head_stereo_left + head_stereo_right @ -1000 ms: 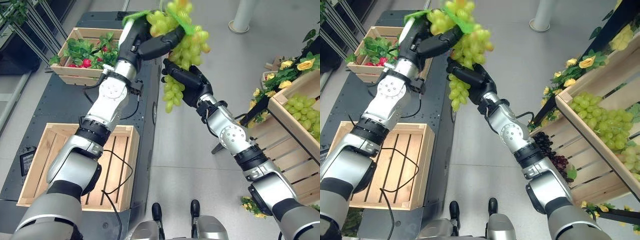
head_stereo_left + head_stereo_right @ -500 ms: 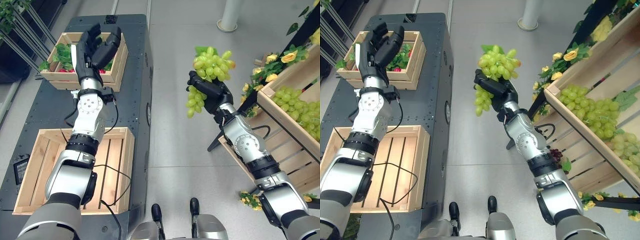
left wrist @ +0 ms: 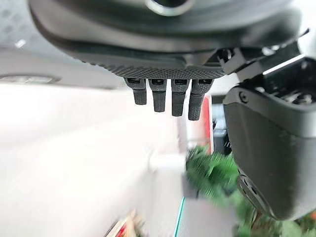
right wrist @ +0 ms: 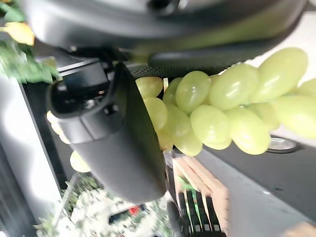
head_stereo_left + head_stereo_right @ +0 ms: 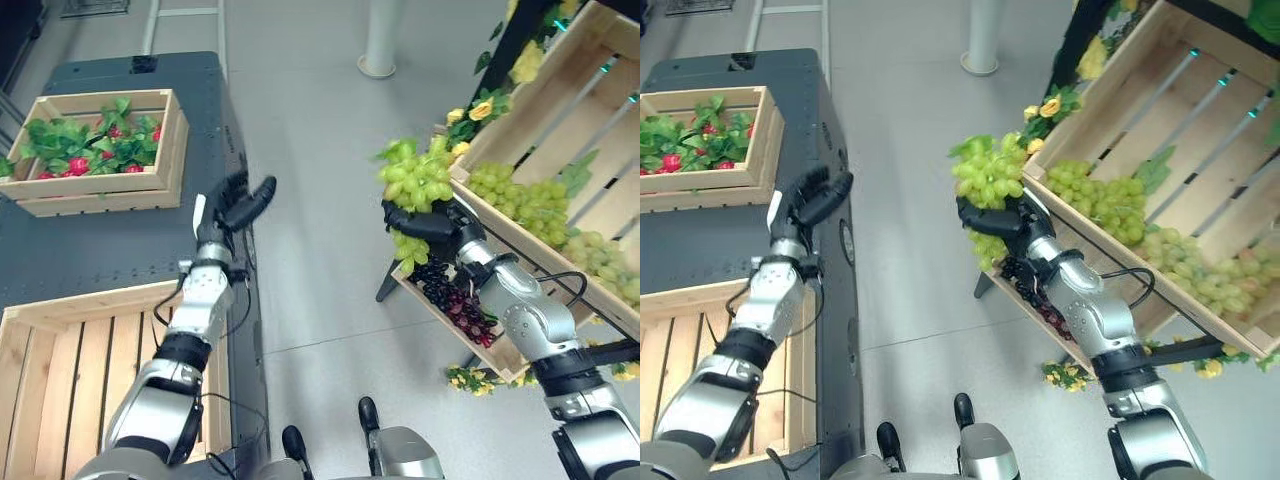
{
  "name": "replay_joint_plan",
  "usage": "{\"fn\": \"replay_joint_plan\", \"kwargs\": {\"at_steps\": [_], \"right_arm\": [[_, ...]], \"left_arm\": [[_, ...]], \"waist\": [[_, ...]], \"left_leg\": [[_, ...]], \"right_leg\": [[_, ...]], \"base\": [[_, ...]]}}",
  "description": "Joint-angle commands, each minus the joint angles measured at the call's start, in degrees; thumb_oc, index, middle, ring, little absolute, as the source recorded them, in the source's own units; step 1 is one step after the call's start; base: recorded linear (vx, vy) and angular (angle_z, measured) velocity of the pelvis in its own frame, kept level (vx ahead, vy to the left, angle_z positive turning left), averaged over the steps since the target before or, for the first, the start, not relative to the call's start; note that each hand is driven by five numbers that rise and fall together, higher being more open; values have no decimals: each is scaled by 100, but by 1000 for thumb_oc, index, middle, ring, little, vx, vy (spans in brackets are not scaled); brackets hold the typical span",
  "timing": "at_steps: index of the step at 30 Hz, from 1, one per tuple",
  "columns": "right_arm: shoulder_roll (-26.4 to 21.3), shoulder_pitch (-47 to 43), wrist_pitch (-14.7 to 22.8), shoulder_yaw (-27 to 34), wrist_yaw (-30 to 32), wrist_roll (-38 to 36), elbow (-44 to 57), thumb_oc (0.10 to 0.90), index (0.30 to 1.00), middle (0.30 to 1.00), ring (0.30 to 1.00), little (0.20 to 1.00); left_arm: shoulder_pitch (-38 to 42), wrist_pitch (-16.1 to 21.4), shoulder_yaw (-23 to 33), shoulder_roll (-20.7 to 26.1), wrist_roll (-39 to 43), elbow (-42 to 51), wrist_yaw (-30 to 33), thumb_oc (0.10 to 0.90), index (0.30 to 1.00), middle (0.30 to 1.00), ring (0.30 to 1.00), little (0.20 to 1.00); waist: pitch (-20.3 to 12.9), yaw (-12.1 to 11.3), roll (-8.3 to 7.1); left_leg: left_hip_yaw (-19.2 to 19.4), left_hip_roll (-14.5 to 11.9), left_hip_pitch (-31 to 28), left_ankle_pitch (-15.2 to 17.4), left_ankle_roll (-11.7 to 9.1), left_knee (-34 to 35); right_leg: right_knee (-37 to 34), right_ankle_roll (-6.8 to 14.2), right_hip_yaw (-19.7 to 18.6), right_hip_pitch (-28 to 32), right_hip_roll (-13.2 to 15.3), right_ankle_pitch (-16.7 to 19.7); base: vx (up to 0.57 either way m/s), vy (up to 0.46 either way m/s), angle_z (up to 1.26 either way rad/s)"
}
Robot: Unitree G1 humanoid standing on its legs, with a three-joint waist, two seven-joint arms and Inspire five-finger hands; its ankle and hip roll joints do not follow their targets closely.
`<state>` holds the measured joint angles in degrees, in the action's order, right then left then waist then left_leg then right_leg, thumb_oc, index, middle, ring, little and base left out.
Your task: Pick up the fruits from the basket on one side to the basket on the other side
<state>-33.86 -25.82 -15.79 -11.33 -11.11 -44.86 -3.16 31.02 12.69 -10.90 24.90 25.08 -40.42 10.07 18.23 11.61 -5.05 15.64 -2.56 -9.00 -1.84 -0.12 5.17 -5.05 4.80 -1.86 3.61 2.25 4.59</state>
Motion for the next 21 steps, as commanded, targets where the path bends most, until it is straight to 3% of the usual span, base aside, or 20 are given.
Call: {"fn": "replay_joint_plan", "kwargs": {"at_steps": [1, 11, 12, 21], "right_arm": [[-327, 81, 371, 410, -859, -149, 420, 400, 300, 300, 300, 300], [-969, 898, -59, 923, -1904, -253, 1310, 400, 300, 300, 300, 300], [-1069, 986, -17, 993, -1997, -336, 1345, 400, 300, 300, 300, 300], [-1685, 751, 493, 1392, -1832, -764, 1082, 400, 300, 300, 300, 300]], "left_arm": [[-233, 857, -210, -144, -48, 28, 23, 800, 900, 900, 900, 900], [-820, 862, -150, -499, 163, -202, -44, 800, 900, 900, 900, 900], [-840, 843, -149, -486, 185, -311, -65, 800, 900, 900, 900, 900], [-953, 744, -237, -431, 249, -632, -138, 800, 900, 900, 900, 900]], "waist": [[-1632, 80, 262], [-1561, 454, 223], [-1557, 541, 239], [-1576, 723, 221]], "left_leg": [[21, 60, -11, 569, -25, -17], [489, 61, -163, 625, -8, -17], [485, 74, -237, 746, 5, -17], [705, 59, -299, 812, 3, -44]], "right_leg": [[5, 56, -105, -57, 5, -95], [5, 120, -484, -119, -55, 13], [5, 167, -502, -85, -49, -58], [6, 175, -744, -126, -142, -21]], "base": [[25, 77, -31], [32, 56, -23], [69, 75, -20], [14, 23, -18]]}}
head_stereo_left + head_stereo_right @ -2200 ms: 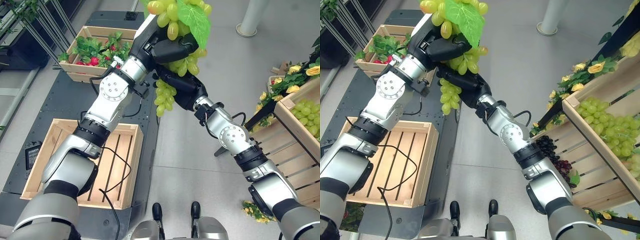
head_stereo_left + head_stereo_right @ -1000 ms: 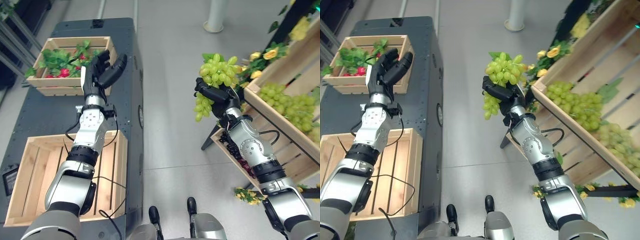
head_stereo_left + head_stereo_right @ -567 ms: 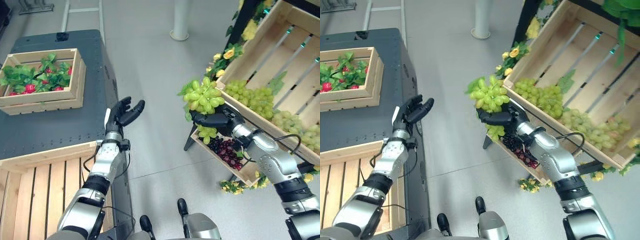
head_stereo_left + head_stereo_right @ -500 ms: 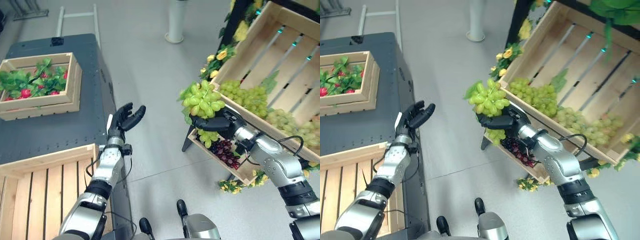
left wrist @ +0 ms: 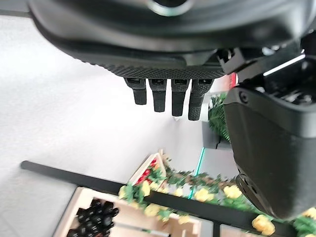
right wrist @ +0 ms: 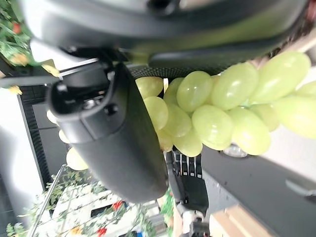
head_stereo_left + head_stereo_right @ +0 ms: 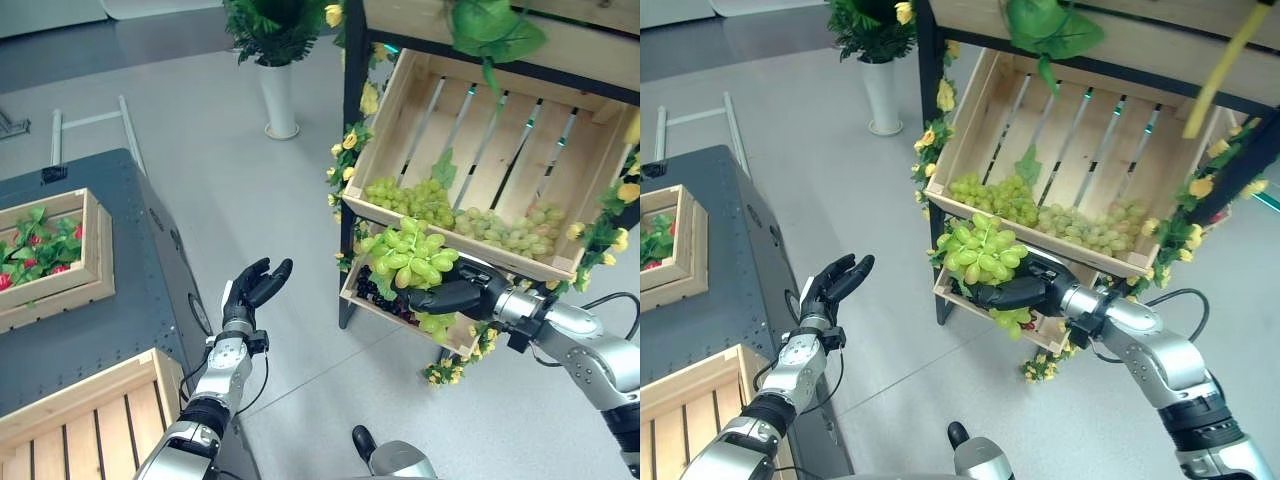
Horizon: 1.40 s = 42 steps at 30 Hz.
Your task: Pick up the fruits from the basket on one side to the basket on the other side
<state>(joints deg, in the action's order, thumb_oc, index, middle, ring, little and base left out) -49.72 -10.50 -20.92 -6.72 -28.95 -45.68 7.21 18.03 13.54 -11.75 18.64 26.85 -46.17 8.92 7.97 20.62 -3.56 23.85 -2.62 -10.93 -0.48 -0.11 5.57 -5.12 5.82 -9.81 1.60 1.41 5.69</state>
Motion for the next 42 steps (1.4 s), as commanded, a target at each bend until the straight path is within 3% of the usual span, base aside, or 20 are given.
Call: {"fn": "replay_joint_plan", "kwargs": {"at_steps": [1, 5, 13, 20, 28, 33, 35, 42], "right_arm": [[-275, -895, 1070, 1054, -12, -697, -101, 400, 300, 300, 300, 300], [-611, -1098, 1221, 1229, 157, -613, -441, 400, 300, 300, 300, 300], [-832, -1601, 1114, 1359, 665, -962, -998, 400, 300, 300, 300, 300], [-1065, -2059, 1271, 1564, 1312, -1377, -1662, 400, 300, 300, 300, 300], [-1170, -2533, 1290, 1384, 1440, -1288, -2515, 400, 300, 300, 300, 300], [-1289, -2857, 1295, 1134, 1473, -958, -3039, 400, 300, 300, 300, 300], [-1432, -2977, 1454, 1006, 1489, -348, -3357, 400, 300, 300, 300, 300], [-1760, -3075, 1466, 587, 1458, 589, -3940, 400, 300, 300, 300, 300]], "left_arm": [[329, 640, -163, 186, 19, -87, 2, 800, 900, 900, 900, 900], [255, 640, -196, 162, -47, -90, 12, 800, 900, 900, 900, 900], [63, 677, -179, 99, -118, -141, -54, 800, 900, 900, 900, 900], [-44, 752, -388, 152, -440, -33, -246, 800, 900, 900, 900, 900], [22, 742, -684, 284, -634, 54, -425, 800, 900, 900, 900, 900], [18, 729, -702, 320, -590, 36, -468, 800, 900, 900, 900, 900], [16, 716, -706, 319, -569, 62, -457, 800, 900, 900, 900, 900], [20, 713, -700, 322, -552, 68, -456, 800, 900, 900, 900, 900]], "waist": [[-575, -158, 70], [-622, -154, 71], [-746, -254, 64], [-811, -485, 42], [-766, -690, 2], [-765, -760, -9], [-752, -778, -12], [-706, -781, -34]], "left_leg": [[-108, 67, -118, 692, -1, -81], [-103, 69, -127, 703, 6, -63], [-212, 63, -67, 717, 8, -57], [-417, 81, 3, 715, 21, -57], [-497, 102, 141, 558, 12, -57], [-549, 108, 131, 558, 9, -57], [-559, 109, 124, 557, 1, -57], [-584, 114, 136, 532, 0, -57]], "right_leg": [[13, 75, 24, 70, -76, -126], [15, 75, -4, 60, -108, -117], [12, 57, 34, 60, -152, -131], [12, 60, 187, 85, -136, -153], [12, 15, 300, 15, -105, -70], [12, 5, 353, 44, -90, -94], [12, 4, 373, 53, -82, -96], [12, -7, 369, 45, -85, -73]], "base": [[17, 23, -9], [5, 6, -2], [0, 0, 0], [4, -22, 7], [-34, -38, 9], [12, -2, 10], [0, 0, 0], [0, 0, 0]]}}
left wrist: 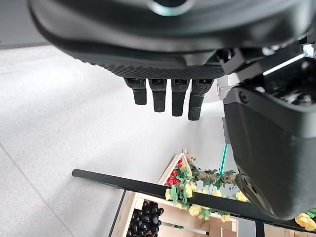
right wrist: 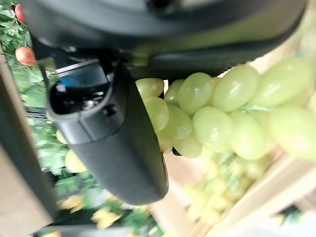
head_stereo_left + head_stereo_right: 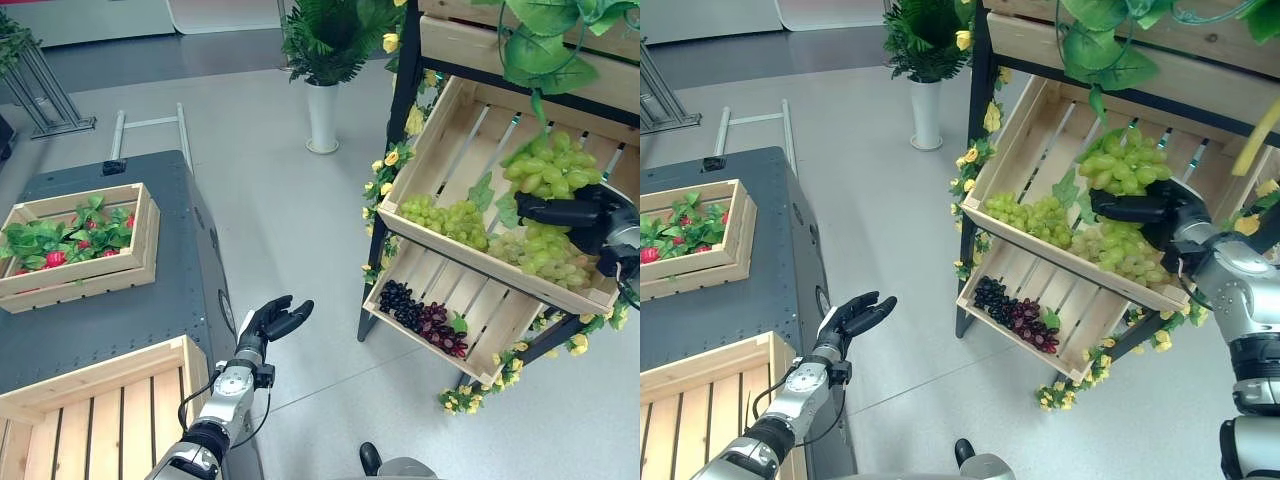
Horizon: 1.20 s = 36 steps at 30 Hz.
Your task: Pick up the fruits from the basket on one side to the basket on the other side
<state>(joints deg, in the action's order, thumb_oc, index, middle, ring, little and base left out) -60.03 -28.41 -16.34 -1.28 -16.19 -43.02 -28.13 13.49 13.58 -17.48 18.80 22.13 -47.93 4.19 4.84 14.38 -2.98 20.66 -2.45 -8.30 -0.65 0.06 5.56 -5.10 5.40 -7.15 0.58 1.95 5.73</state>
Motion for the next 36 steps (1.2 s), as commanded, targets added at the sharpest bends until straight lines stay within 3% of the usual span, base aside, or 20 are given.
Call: {"fn": "replay_joint_plan", "kwargs": {"at_steps": [1, 7, 16, 22, 23, 24, 25, 36], "right_arm": [[-766, -1309, 1055, -23, 203, 423, -493, 400, 300, 300, 300, 300], [-1074, -1543, 1288, -612, 354, 1516, -1285, 400, 300, 300, 300, 300], [-1081, -1702, 1327, -760, 244, 1797, -2269, 400, 300, 300, 300, 300], [-1008, -1840, 1449, -905, 297, 1790, -2347, 400, 300, 300, 300, 300], [-967, -1872, 1470, -926, 386, 1853, -2327, 541, 512, 512, 512, 512], [-956, -1885, 1473, -937, 424, 1875, -2304, 715, 773, 773, 773, 773], [-956, -1903, 1467, -951, 443, 1883, -2280, 800, 900, 900, 900, 900], [-885, -2096, 1696, -1129, 1000, 2101, -1915, 800, 900, 900, 900, 900]], "left_arm": [[482, 712, -131, 308, -74, 239, 26, 800, 900, 900, 900, 900], [529, 712, -163, 300, -42, 229, 164, 800, 900, 900, 900, 900], [524, 687, -210, 306, -15, 218, 130, 800, 900, 900, 900, 900], [568, 622, -244, 333, 52, 199, 106, 800, 900, 900, 900, 900], [575, 618, -234, 328, 53, 198, 98, 800, 900, 900, 900, 900], [575, 619, -237, 324, 57, 206, 101, 800, 900, 900, 900, 900], [574, 625, -237, 317, 58, 213, 100, 800, 900, 900, 900, 900], [504, 653, -267, 265, 47, 227, 21, 800, 900, 900, 900, 900]], "waist": [[-387, -156, -93], [-345, -181, -118], [-286, -296, -115], [-268, -330, -111], [-263, -336, -105], [-259, -336, -103], [-257, -336, -101], [-298, -342, -63]], "left_leg": [[-266, 97, -124, 546, -16, -56], [-248, 99, -105, 527, -9, -56], [-281, 108, -103, 524, 10, -56], [-287, 113, -100, 520, 11, -56], [-291, 115, -99, 522, 10, -56], [-295, 118, -97, 522, 10, -56], [-297, 122, -94, 524, 11, -56], [-309, 140, -101, 544, 12, -56]], "right_leg": [[10, 35, 95, 142, -141, -69], [10, 43, 63, 121, -140, -45], [15, 42, 96, 134, -123, -52], [12, 37, 129, 138, -109, -54], [13, 34, 130, 134, -108, -59], [12, 33, 127, 135, -109, -63], [11, 31, 122, 135, -111, -66], [10, 14, 125, 144, -116, -95]], "base": [[0, 0, 0], [0, 0, 0], [0, 0, 0], [0, 0, 0], [0, 0, 0], [0, 0, 0], [0, 0, 0], [0, 0, 0]]}}
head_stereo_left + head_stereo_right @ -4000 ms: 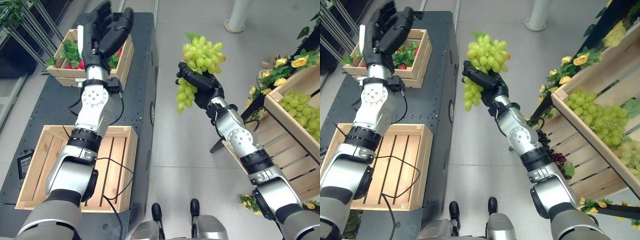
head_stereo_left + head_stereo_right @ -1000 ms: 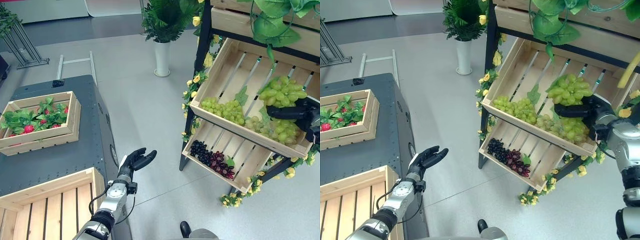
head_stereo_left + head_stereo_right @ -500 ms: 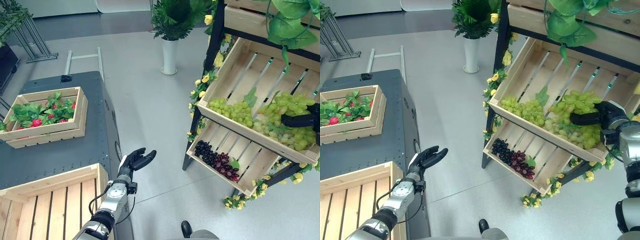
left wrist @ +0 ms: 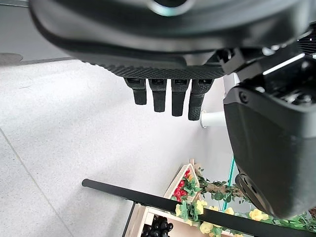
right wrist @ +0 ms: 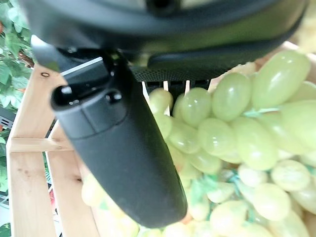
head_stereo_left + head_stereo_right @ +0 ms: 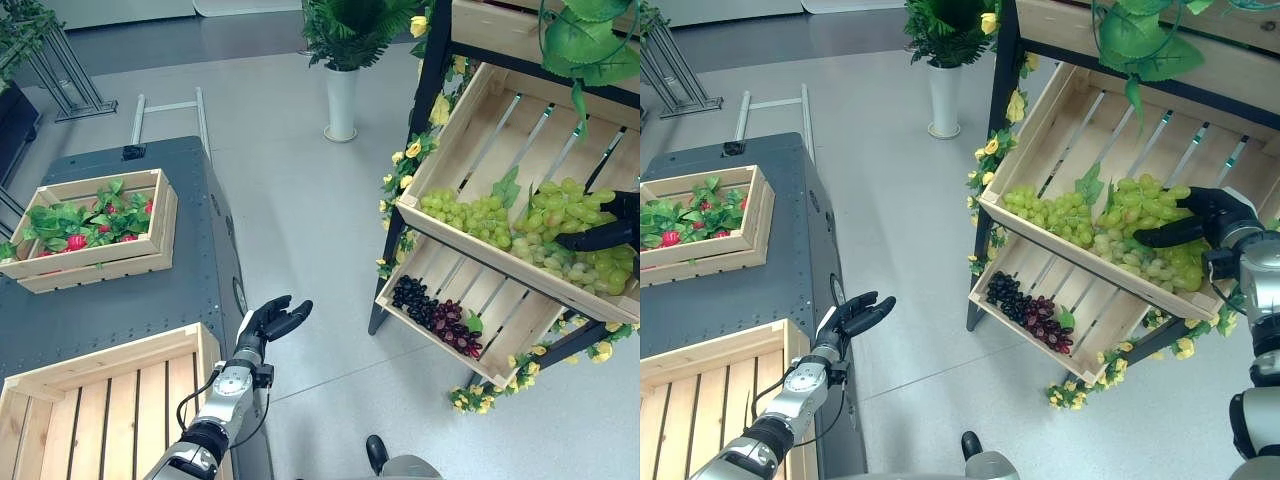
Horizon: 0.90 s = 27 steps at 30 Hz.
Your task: Pick up the fruits from the basket on one side to the basket on the other side
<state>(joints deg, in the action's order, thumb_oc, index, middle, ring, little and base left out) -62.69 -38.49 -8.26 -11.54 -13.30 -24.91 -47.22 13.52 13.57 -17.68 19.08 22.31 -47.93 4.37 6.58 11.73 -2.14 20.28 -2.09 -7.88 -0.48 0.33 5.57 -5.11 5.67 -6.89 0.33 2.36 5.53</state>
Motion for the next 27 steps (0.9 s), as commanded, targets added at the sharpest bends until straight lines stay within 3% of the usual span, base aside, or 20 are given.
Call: {"fn": "replay_joint_plan", "kwargs": {"at_steps": [1, 11, 16, 22, 27], "right_arm": [[-618, -1088, 897, -104, 737, 303, 7, 800, 900, 900, 900, 900], [-611, -981, 1251, -61, 1667, 950, 551, 800, 900, 900, 900, 900], [-613, -767, 1573, 56, 2507, 1922, 1120, 800, 900, 900, 900, 900], [-307, -119, 1727, 465, 2805, 2423, 2062, 800, 900, 900, 900, 900], [158, 720, 2018, 862, 2900, 3312, 3214, 800, 900, 900, 900, 900]], "left_arm": [[501, 653, -249, 233, 29, 226, 5, 800, 900, 900, 900, 900], [447, 694, -275, 210, 75, 223, -19, 800, 900, 900, 900, 900], [423, 733, -266, 188, 99, 153, -24, 800, 900, 900, 900, 900], [390, 724, -173, 138, 61, 105, -26, 800, 900, 900, 900, 900], [360, 690, -45, 36, -39, 100, 56, 800, 900, 900, 900, 900]], "waist": [[-474, -76, -146], [-506, -47, -111], [-523, -5, -88], [-523, 56, -57], [-520, 153, -17]], "left_leg": [[-271, 104, -146, 527, -15, -57], [-270, 119, -143, 538, -7, -57], [-258, 128, -141, 542, 13, -57], [-248, 135, -155, 565, 39, -57], [-209, 146, -167, 591, 71, -60]], "right_leg": [[11, -13, 98, 171, -158, -75], [11, 5, 62, 166, -155, -84], [12, 24, 16, 155, -161, -94], [21, 37, -32, 150, -165, -113], [25, 50, -92, 143, -169, -127]], "base": [[0, 0, 0], [0, 0, 0], [0, 0, 0], [0, 0, 0], [0, 0, 0]]}}
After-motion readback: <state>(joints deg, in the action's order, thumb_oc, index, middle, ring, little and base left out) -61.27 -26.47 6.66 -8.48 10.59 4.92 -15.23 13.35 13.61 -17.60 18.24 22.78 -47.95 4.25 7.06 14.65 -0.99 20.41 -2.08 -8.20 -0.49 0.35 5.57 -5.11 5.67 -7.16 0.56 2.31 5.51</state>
